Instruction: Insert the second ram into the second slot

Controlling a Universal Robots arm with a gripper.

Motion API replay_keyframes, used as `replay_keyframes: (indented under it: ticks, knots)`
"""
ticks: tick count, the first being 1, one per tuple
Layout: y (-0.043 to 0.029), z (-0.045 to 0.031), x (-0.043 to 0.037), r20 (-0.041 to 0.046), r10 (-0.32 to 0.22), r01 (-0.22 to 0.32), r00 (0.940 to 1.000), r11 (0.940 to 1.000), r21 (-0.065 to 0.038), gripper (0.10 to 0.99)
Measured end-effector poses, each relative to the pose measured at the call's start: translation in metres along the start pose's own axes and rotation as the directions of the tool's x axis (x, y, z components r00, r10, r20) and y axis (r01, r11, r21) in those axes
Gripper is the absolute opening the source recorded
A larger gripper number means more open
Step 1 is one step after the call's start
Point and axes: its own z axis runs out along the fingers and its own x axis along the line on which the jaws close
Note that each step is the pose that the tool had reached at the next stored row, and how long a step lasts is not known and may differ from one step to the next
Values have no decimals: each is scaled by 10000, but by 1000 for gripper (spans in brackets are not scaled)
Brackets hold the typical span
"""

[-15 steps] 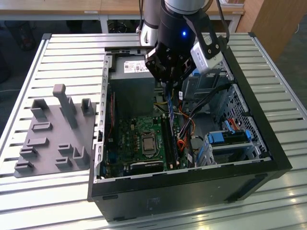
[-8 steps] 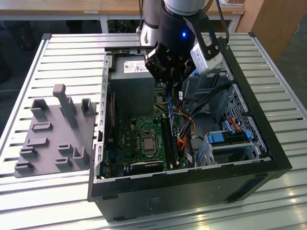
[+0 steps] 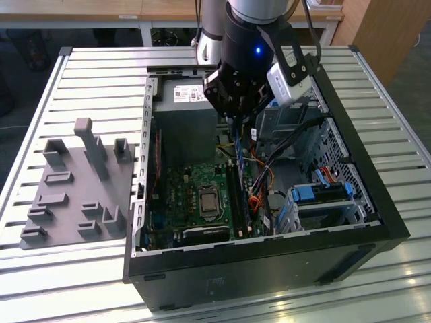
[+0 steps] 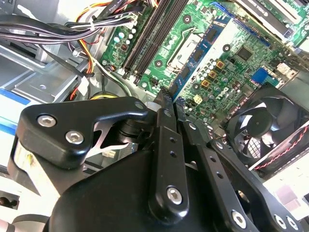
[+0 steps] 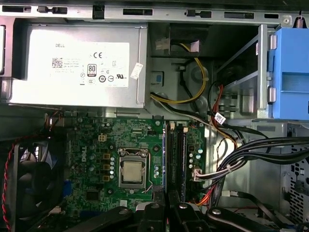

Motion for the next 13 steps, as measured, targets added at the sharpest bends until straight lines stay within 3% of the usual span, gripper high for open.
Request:
replay_keyframes:
  ticks: [13]
  knots:
    - [-1,30,-1,1,0,0,10000,10000,-1,137]
